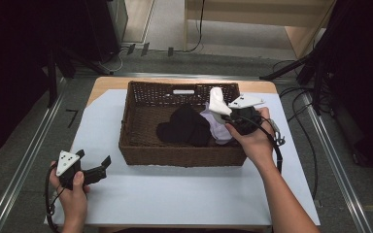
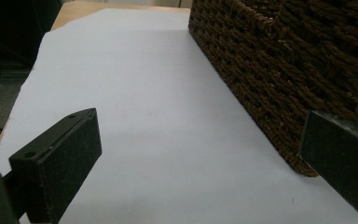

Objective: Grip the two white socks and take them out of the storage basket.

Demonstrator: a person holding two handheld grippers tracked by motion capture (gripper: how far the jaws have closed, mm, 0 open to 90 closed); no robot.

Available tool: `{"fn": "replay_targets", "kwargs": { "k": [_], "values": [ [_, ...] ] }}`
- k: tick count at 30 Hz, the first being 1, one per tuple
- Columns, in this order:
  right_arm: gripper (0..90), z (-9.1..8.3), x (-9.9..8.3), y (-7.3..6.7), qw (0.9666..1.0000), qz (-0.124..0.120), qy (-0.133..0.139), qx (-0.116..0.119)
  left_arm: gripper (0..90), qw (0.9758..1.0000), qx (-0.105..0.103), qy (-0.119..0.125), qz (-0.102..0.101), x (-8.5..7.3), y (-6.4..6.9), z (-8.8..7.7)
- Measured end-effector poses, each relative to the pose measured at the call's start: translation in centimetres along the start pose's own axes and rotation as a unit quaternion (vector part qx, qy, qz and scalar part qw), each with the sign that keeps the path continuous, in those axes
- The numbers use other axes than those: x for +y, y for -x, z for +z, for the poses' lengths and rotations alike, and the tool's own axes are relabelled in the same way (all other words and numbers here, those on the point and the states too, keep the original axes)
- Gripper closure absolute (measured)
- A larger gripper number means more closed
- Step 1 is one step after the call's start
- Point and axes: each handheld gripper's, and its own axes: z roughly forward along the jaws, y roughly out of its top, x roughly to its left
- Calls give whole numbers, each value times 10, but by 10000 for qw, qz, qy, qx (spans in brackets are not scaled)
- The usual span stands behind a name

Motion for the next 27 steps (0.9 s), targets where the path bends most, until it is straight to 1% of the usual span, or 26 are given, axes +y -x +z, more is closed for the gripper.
{"fn": "replay_targets", "kwargs": {
  "k": [1, 2, 4, 7, 8, 9, 11, 14, 17, 19, 21, 22, 24, 25, 27],
  "values": [
    [758, -1, -1, 2, 10000, 32, 64, -8, 0, 10000, -2, -1, -3, 0, 0, 0],
    [758, -5, -4, 5, 9996, 186, 190, -54, 0, 10000, -4, 3, 1, 0, 0, 0],
    [757, -6, -5, 7, 9995, 213, 230, -75, 0, 10000, -3, 2, -1, 0, 0, 0],
    [757, -11, -9, 12, 9984, 378, 404, -147, 0, 10000, 0, -5, -14, 0, 0, 0],
    [757, -15, -10, 15, 9970, 477, 594, -154, 0, 10000, 0, -5, -16, 0, 0, 0],
    [757, -15, -10, 15, 9970, 477, 594, -154, 0, 10000, -2, -6, -9, 0, 0, 0],
    [757, -18, -11, 17, 9956, 572, 729, -147, 0, 10000, -2, -6, -6, 0, 0, 0],
    [755, -21, -13, 19, 9939, 620, 890, -210, 0, 10000, -3, -11, -5, 0, 0, 0],
    [753, -24, -14, 20, 9926, 625, 986, -346, 0, 10000, -5, -5, 2, 0, 0, 0],
    [750, -25, -15, 22, 9912, 670, 1067, -414, 0, 10000, -7, -3, 3, 0, 0, 0],
    [750, -27, -18, 26, 9888, 794, 1153, -522, 0, 10000, -8, -4, -1, 0, 0, 0],
    [750, -27, -18, 26, 9888, 794, 1153, -522, 0, 10000, -8, -11, 0, 0, 0, 0],
    [750, -29, -21, 30, 9874, 873, 1159, -636, 0, 10000, -9, -5, 0, 0, 0, 0],
    [750, -29, -21, 30, 9874, 873, 1159, -636, 0, 10000, -10, -5, 2, 0, 0, 0],
    [750, -31, -24, 33, 9859, 936, 1190, -709, 0, 10000, -7, -6, 2, 0, 0, 0]
  ]
}}
